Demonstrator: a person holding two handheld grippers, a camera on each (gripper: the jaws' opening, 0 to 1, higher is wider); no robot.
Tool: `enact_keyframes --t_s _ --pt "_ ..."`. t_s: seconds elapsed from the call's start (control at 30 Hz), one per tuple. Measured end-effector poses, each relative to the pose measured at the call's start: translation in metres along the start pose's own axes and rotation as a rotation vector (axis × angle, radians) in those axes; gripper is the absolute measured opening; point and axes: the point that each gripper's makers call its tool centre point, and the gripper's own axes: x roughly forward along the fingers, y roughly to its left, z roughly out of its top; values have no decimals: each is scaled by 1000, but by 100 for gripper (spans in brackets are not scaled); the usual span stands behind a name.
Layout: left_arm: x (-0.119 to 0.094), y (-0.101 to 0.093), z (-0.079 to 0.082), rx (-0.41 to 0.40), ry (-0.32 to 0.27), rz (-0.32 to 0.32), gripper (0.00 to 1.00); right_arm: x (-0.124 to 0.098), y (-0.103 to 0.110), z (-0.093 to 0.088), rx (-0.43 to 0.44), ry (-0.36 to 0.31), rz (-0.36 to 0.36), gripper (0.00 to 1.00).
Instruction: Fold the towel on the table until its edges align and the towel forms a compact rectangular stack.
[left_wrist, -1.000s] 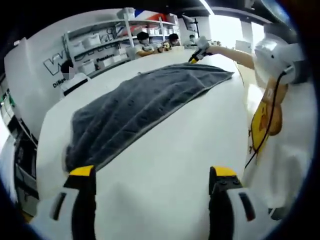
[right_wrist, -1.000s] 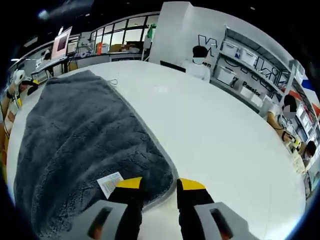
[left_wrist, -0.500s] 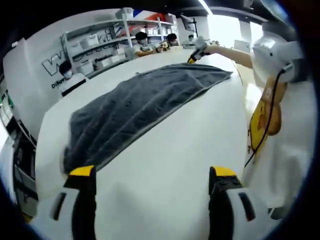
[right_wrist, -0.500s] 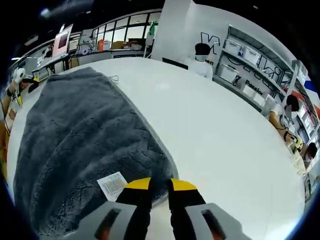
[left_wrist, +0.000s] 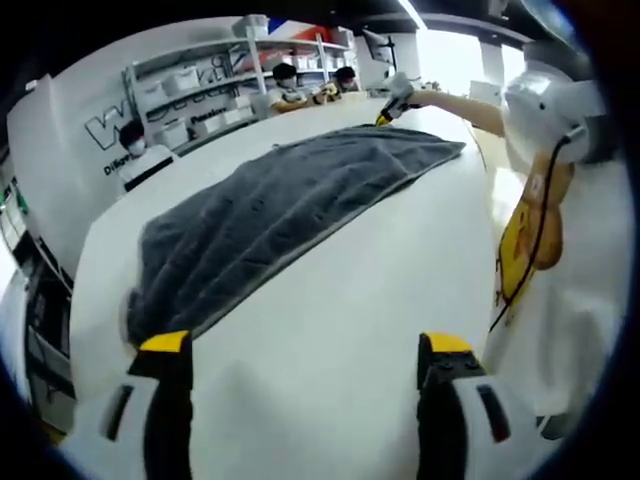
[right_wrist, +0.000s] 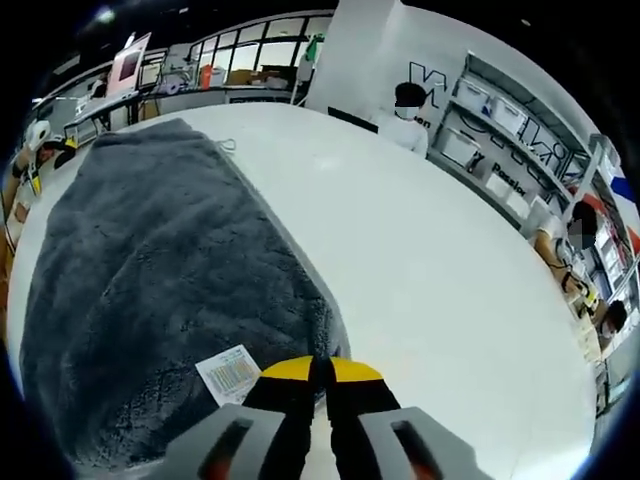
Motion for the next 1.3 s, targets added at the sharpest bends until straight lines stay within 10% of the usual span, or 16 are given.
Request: enact_keyframes --t_s 1.3 --pt "-5 1 -9 -16 -6 8 97 13 -46 9 -50 78 -120 4"
